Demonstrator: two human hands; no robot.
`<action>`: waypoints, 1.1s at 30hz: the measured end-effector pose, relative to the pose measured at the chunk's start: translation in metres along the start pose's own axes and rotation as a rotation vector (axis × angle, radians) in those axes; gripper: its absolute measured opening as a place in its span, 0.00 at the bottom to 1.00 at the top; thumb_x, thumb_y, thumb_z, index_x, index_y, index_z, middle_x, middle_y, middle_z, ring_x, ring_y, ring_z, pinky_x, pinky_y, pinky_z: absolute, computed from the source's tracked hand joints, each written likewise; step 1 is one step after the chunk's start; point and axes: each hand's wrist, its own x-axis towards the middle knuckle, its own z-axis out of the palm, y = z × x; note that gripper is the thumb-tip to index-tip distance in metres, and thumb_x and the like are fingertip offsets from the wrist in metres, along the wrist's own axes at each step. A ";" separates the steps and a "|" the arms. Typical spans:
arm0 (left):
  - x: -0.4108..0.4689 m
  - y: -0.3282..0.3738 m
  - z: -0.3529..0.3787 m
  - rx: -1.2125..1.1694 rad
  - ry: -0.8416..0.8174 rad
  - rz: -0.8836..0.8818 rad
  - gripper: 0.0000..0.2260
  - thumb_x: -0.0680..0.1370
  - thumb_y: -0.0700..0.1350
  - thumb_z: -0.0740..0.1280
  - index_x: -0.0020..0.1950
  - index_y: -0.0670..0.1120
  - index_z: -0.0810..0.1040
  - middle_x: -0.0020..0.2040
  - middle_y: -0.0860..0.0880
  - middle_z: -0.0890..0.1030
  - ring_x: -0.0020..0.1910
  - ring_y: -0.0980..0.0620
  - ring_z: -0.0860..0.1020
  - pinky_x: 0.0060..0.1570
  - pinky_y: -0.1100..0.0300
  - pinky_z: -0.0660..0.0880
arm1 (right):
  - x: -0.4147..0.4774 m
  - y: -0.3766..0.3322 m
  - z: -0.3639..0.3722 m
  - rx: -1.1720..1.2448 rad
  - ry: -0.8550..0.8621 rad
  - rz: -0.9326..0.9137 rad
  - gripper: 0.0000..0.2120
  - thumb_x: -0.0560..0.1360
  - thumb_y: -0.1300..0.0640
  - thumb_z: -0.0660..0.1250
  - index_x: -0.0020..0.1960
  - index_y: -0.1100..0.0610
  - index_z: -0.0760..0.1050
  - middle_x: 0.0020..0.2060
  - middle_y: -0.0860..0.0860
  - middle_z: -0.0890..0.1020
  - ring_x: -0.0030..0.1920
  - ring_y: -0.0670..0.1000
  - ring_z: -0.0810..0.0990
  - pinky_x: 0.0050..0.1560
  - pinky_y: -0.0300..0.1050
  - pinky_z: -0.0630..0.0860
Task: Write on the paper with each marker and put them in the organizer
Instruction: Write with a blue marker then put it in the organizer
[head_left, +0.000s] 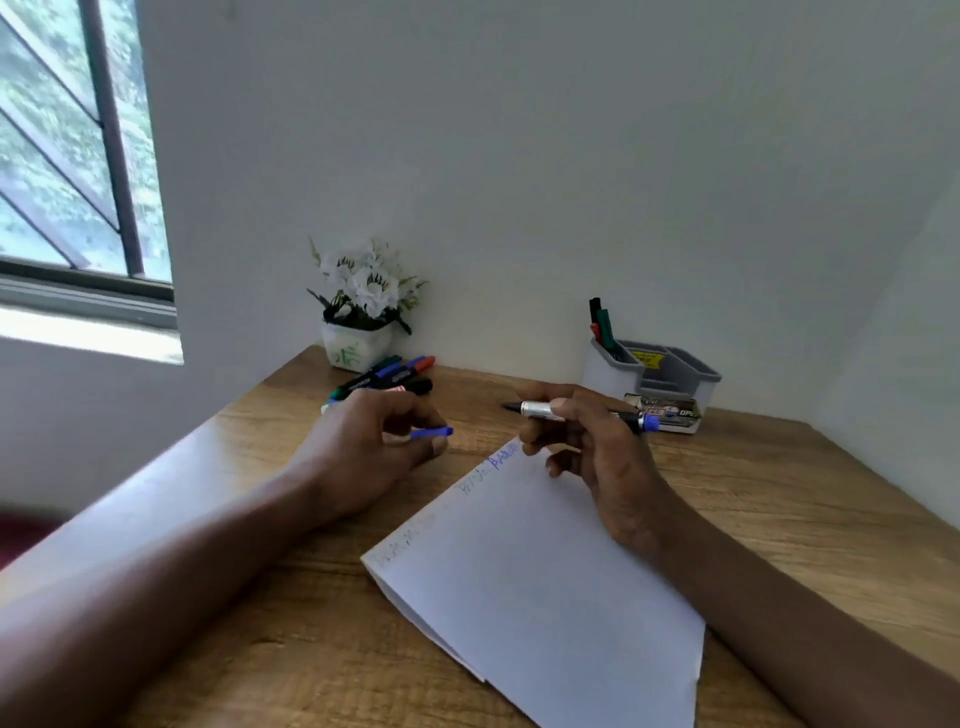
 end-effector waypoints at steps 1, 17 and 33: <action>-0.001 -0.002 0.000 -0.078 0.008 0.025 0.06 0.75 0.53 0.75 0.51 0.58 0.85 0.46 0.62 0.84 0.47 0.64 0.80 0.44 0.65 0.73 | -0.001 -0.001 0.000 0.011 -0.034 -0.001 0.09 0.76 0.57 0.65 0.48 0.55 0.85 0.39 0.60 0.85 0.39 0.54 0.83 0.32 0.43 0.74; -0.011 0.008 0.000 -0.362 -0.057 0.231 0.09 0.74 0.47 0.76 0.53 0.54 0.86 0.45 0.53 0.86 0.43 0.51 0.82 0.43 0.57 0.78 | -0.017 -0.009 0.003 0.013 -0.234 0.039 0.05 0.75 0.56 0.72 0.50 0.56 0.83 0.45 0.62 0.87 0.43 0.55 0.85 0.35 0.41 0.76; -0.023 0.017 -0.003 -0.701 -0.167 0.150 0.10 0.71 0.40 0.76 0.51 0.40 0.87 0.42 0.38 0.85 0.37 0.49 0.81 0.40 0.59 0.79 | -0.022 -0.009 0.005 0.075 -0.240 -0.026 0.13 0.74 0.58 0.72 0.49 0.69 0.78 0.35 0.62 0.84 0.33 0.52 0.81 0.35 0.41 0.77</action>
